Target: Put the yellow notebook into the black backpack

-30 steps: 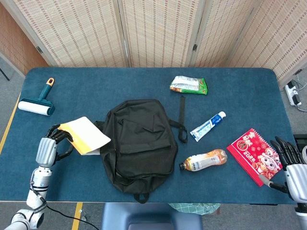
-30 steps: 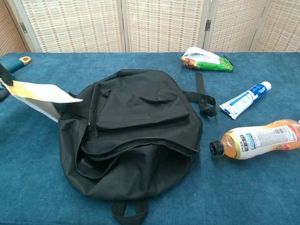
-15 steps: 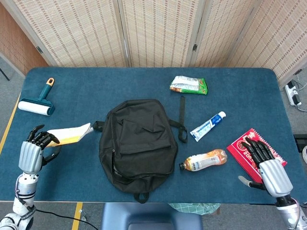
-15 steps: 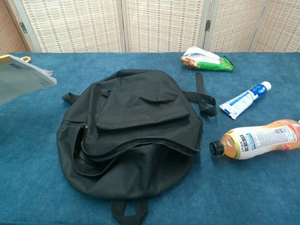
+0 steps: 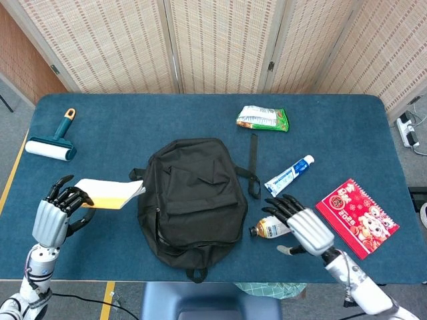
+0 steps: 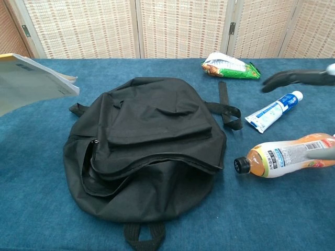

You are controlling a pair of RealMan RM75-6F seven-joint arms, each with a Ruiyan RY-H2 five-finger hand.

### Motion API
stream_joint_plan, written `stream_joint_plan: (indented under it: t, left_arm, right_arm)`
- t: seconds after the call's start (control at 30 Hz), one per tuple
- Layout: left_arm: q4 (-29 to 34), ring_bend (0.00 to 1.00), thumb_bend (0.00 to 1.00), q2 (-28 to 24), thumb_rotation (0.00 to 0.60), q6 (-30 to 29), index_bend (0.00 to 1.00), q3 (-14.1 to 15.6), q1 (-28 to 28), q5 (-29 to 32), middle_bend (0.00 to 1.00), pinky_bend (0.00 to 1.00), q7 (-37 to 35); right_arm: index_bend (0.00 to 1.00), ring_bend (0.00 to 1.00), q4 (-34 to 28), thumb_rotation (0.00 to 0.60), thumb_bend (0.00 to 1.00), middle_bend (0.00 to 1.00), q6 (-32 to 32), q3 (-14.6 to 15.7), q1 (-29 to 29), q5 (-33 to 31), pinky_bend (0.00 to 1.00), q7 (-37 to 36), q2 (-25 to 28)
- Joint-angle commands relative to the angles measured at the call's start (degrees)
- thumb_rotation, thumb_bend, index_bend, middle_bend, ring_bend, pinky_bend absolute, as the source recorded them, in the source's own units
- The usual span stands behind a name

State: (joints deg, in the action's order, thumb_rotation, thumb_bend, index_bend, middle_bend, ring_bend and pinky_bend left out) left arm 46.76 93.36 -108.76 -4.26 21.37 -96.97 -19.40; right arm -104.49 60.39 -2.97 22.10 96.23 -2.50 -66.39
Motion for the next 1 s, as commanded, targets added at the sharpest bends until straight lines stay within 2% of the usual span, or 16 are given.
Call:
stream_joint_plan:
  t: [0.03, 0.27, 0.6, 0.73, 1.0]
  left_arm:
    - [1.2, 0.49, 0.50, -0.8, 0.600, 0.1, 0.73, 0.4, 0.2, -0.7, 0.62, 0.26, 1.1]
    - [2.2, 0.49, 0.50, -1.2, 0.600, 1.0, 0.73, 0.4, 0.2, -0.8, 0.62, 0.26, 1.5]
    - [0.9, 0.49, 0.50, -0.4, 0.600, 1.5, 0.73, 0.2, 0.3, -0.6, 0.62, 0.26, 0.6]
    - [0.4, 0.49, 0.50, -0.1, 0.600, 1.2, 0.73, 0.0, 0.2, -0.5, 0.62, 0.26, 0.1]
    - [0.5, 0.49, 0.50, -0.4, 0.600, 1.2, 0.73, -0.2, 0.3, -0.6, 0.62, 0.26, -0.2]
  right_arm:
    - [0.20, 0.11, 0.4, 0.600, 0.19, 0.13, -6.1, -1.8, 5.0, -4.2, 0.04, 3.2, -5.6]
    - [0.20, 0.11, 4.5, 0.600, 0.18, 0.13, -10.0, -2.4, 9.0, -8.1, 0.04, 6.0, -13.7]
    - [0.20, 0.12, 11.5, 0.600, 0.18, 0.13, -9.9, -3.6, 12.1, -11.2, 0.04, 10.2, -23.0]
    - [0.20, 0.12, 11.9, 0.600, 0.23, 0.13, -9.3, -3.9, 12.7, -12.1, 0.04, 10.3, -23.4]
    - [0.20, 0.12, 9.4, 0.600, 0.27, 0.13, -8.0, -3.7, 12.7, -13.0, 0.04, 10.2, -19.6]
